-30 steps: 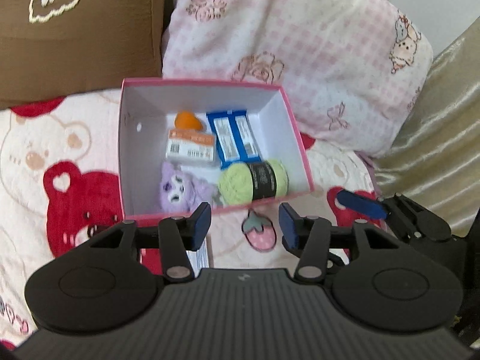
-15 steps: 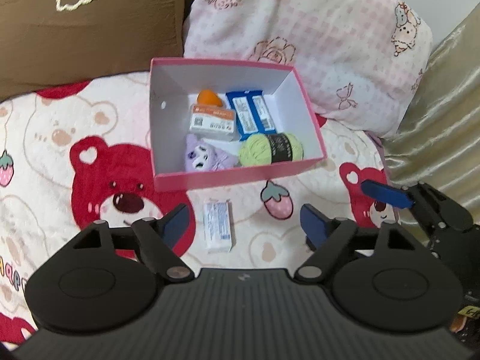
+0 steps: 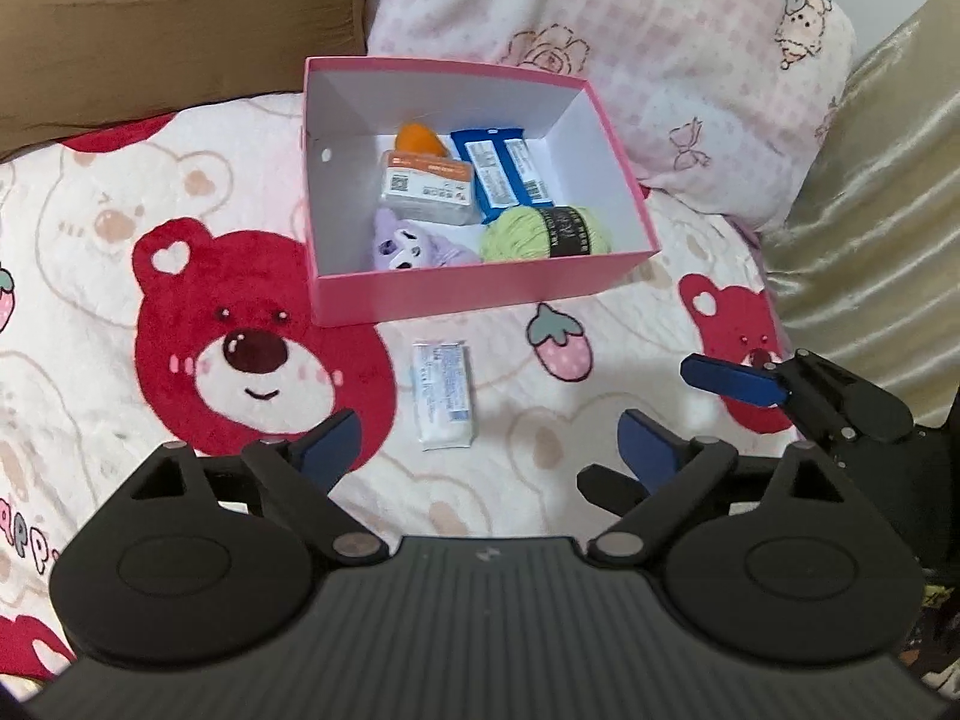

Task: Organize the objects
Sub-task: 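Withdraw the left tool from the box toward the white medicine box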

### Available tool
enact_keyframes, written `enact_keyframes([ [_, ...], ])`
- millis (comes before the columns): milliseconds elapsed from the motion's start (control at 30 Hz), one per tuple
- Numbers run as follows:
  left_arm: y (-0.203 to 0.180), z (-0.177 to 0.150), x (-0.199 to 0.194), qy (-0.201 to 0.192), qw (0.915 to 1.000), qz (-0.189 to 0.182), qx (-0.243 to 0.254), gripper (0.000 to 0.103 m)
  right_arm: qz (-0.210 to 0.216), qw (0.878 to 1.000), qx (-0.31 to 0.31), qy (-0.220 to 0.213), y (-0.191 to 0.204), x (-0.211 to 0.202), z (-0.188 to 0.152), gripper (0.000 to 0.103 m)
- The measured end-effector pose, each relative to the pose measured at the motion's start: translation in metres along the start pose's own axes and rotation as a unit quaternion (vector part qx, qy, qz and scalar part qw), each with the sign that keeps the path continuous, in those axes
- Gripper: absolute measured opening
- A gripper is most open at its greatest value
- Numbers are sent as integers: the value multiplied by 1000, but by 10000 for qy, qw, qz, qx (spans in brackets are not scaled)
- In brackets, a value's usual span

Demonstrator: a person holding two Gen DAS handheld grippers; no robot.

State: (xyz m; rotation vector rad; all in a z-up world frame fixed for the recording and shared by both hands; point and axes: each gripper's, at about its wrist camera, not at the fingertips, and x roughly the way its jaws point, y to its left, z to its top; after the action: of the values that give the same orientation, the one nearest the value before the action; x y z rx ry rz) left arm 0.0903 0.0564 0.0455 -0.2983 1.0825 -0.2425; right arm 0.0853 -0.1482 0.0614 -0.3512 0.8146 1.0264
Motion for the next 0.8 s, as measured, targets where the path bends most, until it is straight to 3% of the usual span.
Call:
enact_keyframes([
  [367, 38, -13, 12, -94, 9998, -72, -134, 90, 429, 9990, -6, -153, 26, 13, -19, 92],
  [600, 49, -27, 43, 49, 9997, -45, -253, 85, 278, 9996, 108, 11, 36, 43, -32, 92],
  [800, 51, -38, 56, -153, 9997, -4, -182, 85, 74, 9996, 60, 258, 42, 60, -40, 92],
])
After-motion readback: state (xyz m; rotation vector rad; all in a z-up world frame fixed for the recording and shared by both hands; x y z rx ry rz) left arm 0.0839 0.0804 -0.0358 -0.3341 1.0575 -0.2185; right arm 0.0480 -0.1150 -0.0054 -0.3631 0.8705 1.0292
